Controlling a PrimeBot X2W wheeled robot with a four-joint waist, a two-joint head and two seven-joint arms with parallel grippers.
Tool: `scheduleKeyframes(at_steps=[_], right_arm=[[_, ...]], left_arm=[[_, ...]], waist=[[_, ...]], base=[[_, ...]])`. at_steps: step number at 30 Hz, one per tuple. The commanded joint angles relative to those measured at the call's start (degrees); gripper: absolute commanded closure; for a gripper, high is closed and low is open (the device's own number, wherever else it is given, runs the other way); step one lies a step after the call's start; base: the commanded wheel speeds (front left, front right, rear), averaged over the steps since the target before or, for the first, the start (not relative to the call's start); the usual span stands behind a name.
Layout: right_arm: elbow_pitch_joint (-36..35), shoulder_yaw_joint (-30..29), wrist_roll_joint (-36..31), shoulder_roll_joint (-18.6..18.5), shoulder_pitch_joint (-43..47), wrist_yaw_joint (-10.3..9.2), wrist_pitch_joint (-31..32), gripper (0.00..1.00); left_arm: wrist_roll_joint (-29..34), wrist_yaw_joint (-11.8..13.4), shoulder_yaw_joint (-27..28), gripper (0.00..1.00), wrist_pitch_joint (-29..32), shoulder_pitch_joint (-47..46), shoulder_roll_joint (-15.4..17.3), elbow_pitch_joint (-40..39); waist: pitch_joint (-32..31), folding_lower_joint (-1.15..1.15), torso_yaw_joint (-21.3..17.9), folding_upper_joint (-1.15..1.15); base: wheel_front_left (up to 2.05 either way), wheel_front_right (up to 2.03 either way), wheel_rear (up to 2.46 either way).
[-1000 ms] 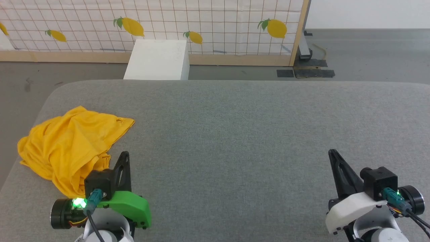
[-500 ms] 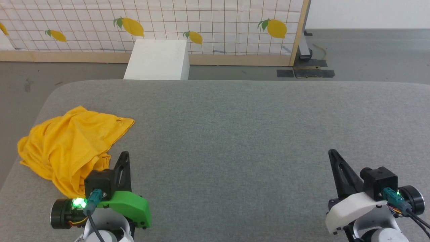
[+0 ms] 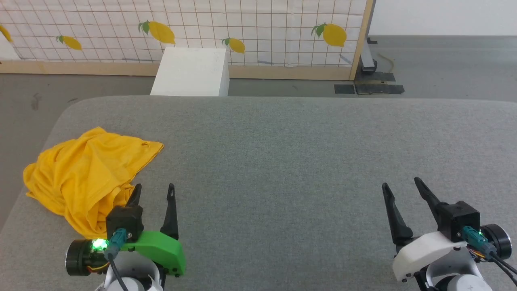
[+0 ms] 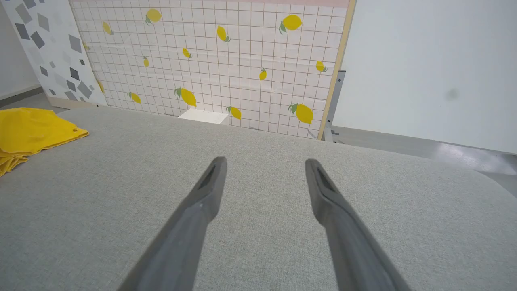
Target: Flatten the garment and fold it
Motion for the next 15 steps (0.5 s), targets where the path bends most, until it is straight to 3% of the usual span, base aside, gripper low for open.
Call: scheduleKeyframes(at_steps=[1,15], right_arm=[[0.3,-0.2,0.6,0.0,-0.3,-0.01,-0.5,0.0],[0.9,-0.9,1.5,0.0,-0.5,-0.02,-1.3,0.0]], left_arm=[[-0.5,0.5,-0.3,0.0,-0.6,-0.8,0.0,0.5],[-1.7,1.3,-1.1,0.0,-2.3,-1.9,0.3,2.3]], waist=[[0.0,0.0,0.3,0.0],[0.1,0.0,4.4,0.0]], base=[[0.0,0.0,0.0],[0.0,0.0,0.0]])
